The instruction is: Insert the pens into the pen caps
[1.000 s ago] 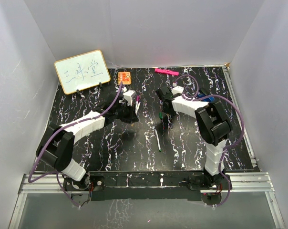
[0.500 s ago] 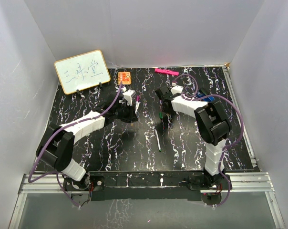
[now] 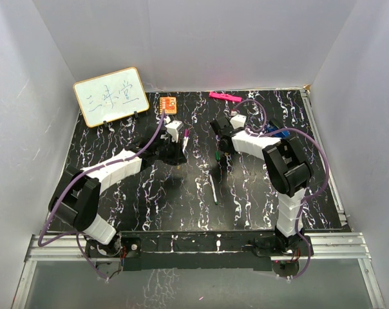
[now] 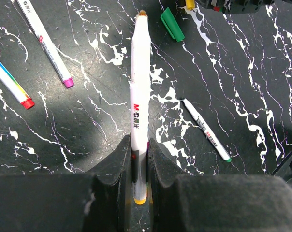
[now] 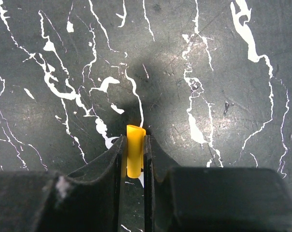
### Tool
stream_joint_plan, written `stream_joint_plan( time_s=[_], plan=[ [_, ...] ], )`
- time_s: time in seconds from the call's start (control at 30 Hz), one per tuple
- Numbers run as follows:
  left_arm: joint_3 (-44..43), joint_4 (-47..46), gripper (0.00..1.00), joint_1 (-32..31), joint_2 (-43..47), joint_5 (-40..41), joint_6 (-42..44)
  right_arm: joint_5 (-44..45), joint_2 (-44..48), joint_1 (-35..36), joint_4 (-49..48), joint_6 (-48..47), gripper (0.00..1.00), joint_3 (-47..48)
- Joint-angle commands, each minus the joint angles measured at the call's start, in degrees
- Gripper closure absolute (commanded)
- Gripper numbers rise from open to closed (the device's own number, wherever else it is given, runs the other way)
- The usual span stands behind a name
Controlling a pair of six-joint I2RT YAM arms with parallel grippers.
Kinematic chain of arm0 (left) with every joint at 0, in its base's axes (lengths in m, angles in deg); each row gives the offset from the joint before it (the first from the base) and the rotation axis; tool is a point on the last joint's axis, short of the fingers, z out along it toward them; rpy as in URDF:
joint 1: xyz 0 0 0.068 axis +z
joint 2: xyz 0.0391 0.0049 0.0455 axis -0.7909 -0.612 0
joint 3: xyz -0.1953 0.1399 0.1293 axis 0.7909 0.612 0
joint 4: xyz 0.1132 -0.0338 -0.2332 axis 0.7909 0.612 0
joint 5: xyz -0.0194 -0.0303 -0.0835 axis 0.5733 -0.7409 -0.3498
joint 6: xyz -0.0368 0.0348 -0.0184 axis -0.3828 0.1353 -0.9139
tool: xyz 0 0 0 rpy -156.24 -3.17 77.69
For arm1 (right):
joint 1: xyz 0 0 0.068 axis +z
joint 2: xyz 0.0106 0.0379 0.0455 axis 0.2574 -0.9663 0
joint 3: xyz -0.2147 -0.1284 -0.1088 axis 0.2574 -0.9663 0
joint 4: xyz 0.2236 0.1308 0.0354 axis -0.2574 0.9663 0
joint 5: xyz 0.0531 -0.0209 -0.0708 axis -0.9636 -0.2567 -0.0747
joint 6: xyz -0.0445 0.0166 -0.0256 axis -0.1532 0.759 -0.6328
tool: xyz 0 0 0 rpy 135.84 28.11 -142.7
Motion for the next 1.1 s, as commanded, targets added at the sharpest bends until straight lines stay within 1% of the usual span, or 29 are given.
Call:
stream_joint_plan(
  time_s=[0.0,0.17,0.33,0.5,0.57,0.67,0.77,0.9,1.07],
  plan=[
    [-0.6,-0.3,1.00,0.3,2.4,0.8,-0.1,-7.8,-4.8,-0.3,4.6,-1.9,1.00,-5.5],
    [-0.5,-0.3,1.00,0.2,2.2,1.0,-0.3,-7.7,-2.4,-0.2,2.5,-3.9,1.00,-4.2],
    [-0.2,-1.5,1.00,0.2,1.7,-0.3,-0.4,-7.5,2.9,-0.6,-3.0,-6.6,1.00,-0.6],
    [0.4,-3.1,1.00,0.3,1.6,-1.2,-0.6,-11.0,9.6,-2.3,-13.2,-9.7,1.00,0.2],
    [0.4,-3.8,1.00,0.2,1.4,-2.3,-0.5,-13.9,12.6,-3.0,-19.0,-10.7,1.00,-1.4],
    [1.0,-6.4,1.00,0.2,1.4,-5.1,-1.1,-16.7,18.1,-3.3,-29.7,-11.8,1.00,-6.3],
    [2.9,-11.4,1.00,0.3,2.3,-7.6,-2.9,-18.6,22.2,-3.4,-38.2,-13.3,1.00,-11.1],
    [5.3,-19.8,1.00,0.2,2.8,-12.9,-7.3,-22.5,27.5,-3.7,-49.1,-13.9,1.00,-17.1],
    [9.1,-35.3,1.00,0.1,2.2,-19.0,-15.4,-28.6,31.5,-3.7,-60.3,-11.0,1.00,-22.6]
  ],
)
